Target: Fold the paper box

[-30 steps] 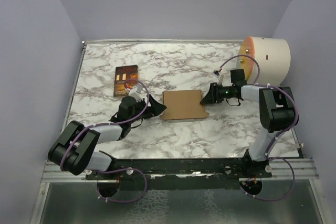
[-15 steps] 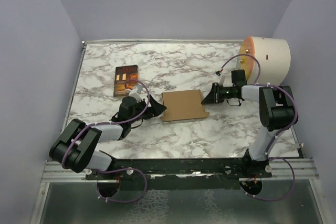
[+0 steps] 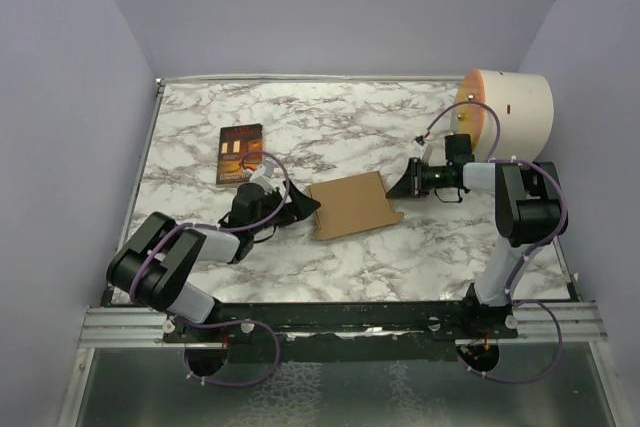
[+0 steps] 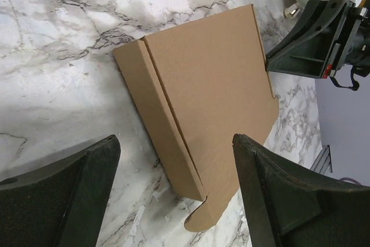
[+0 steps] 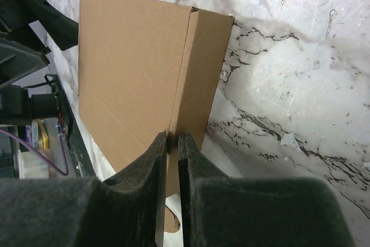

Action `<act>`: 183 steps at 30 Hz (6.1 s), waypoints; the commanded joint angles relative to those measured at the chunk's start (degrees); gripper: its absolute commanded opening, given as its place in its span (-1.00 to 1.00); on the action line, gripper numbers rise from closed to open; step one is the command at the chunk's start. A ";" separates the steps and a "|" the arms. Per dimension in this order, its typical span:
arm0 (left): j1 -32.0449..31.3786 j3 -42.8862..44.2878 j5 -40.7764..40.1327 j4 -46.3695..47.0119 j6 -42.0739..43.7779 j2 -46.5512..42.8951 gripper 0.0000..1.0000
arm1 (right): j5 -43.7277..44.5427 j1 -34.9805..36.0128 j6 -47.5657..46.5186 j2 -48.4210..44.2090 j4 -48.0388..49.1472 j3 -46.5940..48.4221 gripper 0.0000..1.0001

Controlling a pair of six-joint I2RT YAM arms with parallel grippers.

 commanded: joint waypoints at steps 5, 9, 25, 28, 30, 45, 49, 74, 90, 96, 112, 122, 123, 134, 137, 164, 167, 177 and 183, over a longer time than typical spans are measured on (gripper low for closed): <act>-2.54 2.33 -0.07 5.03 -2.73 4.20 0.64 | 8.43 -2.06 -2.09 4.00 -2.90 -0.33 -0.82; -3.72 2.10 -1.72 5.77 -4.08 5.06 0.64 | 8.85 -2.32 -2.27 4.52 -3.42 -0.14 -0.83; -6.47 1.78 -6.30 13.78 -11.95 8.51 0.59 | 9.20 -2.95 -2.63 5.61 -4.30 0.25 -0.84; -6.80 1.78 -6.94 15.09 -13.32 9.10 0.48 | 9.04 -3.03 -2.63 5.78 -4.40 0.27 -0.84; -7.02 1.72 -7.13 16.02 -14.00 9.47 0.41 | 8.96 -3.03 -2.70 5.83 -4.40 0.32 -0.83; -7.96 2.33 -8.89 15.53 -15.68 8.83 -0.25 | 3.89 -2.99 -6.32 3.96 -5.18 0.96 -0.51; -7.96 1.80 -9.18 15.12 -15.85 7.96 -0.43 | 1.81 -3.03 -8.72 0.88 -6.12 1.32 -0.34; -6.99 14.00 -12.37 -29.07 -25.09 -12.20 -0.65 | -13.67 2.64 -59.09 -37.04 -23.62 -0.44 0.77; -6.20 23.07 -12.36 -42.95 -41.19 -8.41 -0.70 | 33.82 35.92 -49.27 -38.02 0.36 -9.51 0.89; -6.20 24.18 -12.38 -43.84 -44.64 -7.51 -0.70 | 42.06 40.38 -50.90 -35.63 5.98 -11.62 0.91; -5.42 23.28 -13.00 -44.33 -47.21 -9.09 -0.70 | 54.77 44.86 -54.10 -31.74 15.99 -14.25 -0.05; -4.83 20.70 -11.92 -39.99 -48.76 -9.93 -0.39 | 54.10 45.03 -53.08 -32.78 15.33 -14.12 -0.38; -4.80 20.60 -11.93 -39.79 -48.76 -10.04 -0.25 | 54.17 45.04 -52.78 -32.92 15.18 -14.03 -0.38; -4.73 19.14 -17.10 -44.60 -46.01 -19.52 0.56 | 48.13 40.33 -43.25 -34.73 9.74 -10.09 -0.39; -4.65 17.98 -19.18 -46.80 -43.62 -23.76 0.56 | 43.09 36.66 -38.20 -35.40 7.81 -8.00 -0.39; -4.53 -3.17 -8.85 -30.87 -3.85 -43.03 0.57 | -11.37 12.43 25.09 -13.21 20.00 -4.46 -0.39; -4.57 -2.88 -7.54 -29.50 -3.73 -40.15 0.57 | -12.43 12.17 28.89 -9.76 23.15 -5.54 -0.39; -5.51 4.83 -5.84 -31.05 -4.47 -21.84 0.57 | -10.34 12.17 25.50 -0.16 21.78 -4.60 -0.29; -9.86 12.75 -9.49 -36.39 -2.18 -11.43 0.57 | -8.18 12.17 19.77 1.26 16.24 -1.92 -0.25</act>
